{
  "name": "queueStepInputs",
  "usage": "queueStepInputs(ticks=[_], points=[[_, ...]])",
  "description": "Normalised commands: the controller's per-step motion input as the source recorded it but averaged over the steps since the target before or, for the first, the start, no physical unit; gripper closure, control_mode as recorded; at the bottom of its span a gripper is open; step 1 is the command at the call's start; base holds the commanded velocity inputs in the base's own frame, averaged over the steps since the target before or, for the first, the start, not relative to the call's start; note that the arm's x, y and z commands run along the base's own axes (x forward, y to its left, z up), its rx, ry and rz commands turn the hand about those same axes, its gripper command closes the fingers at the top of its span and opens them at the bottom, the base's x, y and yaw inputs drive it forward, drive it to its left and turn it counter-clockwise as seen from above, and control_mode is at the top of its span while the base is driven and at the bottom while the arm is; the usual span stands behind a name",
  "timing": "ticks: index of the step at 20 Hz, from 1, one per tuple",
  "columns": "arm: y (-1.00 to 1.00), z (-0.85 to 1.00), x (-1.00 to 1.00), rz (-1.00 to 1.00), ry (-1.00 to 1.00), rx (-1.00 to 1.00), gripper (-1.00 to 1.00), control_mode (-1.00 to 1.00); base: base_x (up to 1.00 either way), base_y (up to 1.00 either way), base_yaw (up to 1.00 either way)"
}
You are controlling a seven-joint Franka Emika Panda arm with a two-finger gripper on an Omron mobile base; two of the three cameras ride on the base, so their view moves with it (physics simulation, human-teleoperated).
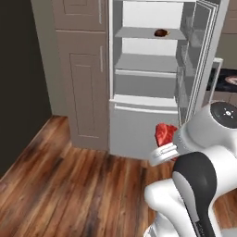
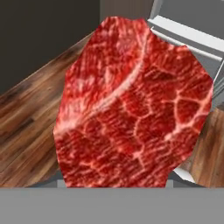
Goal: Place the steak on the counter behind the older steak on the same shelf of the fridge to maintain FIFO order. Close the fridge door when finished.
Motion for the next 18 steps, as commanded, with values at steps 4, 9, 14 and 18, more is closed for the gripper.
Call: queueStepInputs(ticks=[4,9,14,18], points=[[0.0,0.0,0.0,0.0,0.0,0.0,1.0,1.0,0.51,0.8,-0.43],[0.0,0.0,0.0,0.0,0.0,0.0,1.0,1.0,0.57,0.54,-0.45],[0.0,0.0,0.0,0.0,0.0,0.0,1.0,1.0,0.82,0.29,-0.34],[0.0,0.0,0.0,0.0,0.0,0.0,1.0,1.0,0.89,0.0,-0.14]])
